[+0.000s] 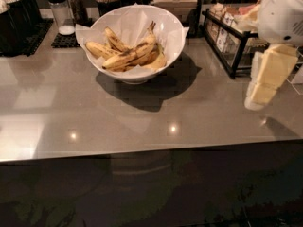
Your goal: Pick banana from white bowl
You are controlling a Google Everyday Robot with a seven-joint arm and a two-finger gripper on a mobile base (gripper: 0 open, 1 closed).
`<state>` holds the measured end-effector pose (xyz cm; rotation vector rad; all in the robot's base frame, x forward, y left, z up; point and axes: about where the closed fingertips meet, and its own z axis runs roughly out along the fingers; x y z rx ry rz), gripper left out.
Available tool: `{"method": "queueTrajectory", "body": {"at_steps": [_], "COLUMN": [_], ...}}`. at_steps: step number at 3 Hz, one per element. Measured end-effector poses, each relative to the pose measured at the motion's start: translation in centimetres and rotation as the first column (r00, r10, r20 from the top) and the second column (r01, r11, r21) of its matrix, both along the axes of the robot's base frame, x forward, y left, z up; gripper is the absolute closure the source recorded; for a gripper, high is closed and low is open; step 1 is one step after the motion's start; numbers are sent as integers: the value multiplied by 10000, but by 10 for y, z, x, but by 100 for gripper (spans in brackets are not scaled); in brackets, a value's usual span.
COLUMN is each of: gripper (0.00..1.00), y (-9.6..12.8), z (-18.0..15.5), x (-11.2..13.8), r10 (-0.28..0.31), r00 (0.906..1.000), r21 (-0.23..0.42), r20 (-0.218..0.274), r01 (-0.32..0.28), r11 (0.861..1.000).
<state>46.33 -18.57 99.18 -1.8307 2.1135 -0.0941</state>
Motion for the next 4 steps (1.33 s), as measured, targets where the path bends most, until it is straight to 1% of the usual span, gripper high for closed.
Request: {"method": "queueTrajectory", "body": {"at_steps": [1, 2, 3, 4], "gripper": [0, 0, 0, 0], "y": [50, 96, 100, 106], "z": [16, 20, 24, 19], "x": [34, 62, 68, 81], "r10": [1794, 3287, 3262, 3456], "r00": [9836, 9439, 9436, 9350], "r21": [345, 923, 968, 1239], "r20": [186, 319, 570, 798], "r01": [-1800, -3303, -3304, -3533], "r11": [9831, 9394, 9389, 9273]}}
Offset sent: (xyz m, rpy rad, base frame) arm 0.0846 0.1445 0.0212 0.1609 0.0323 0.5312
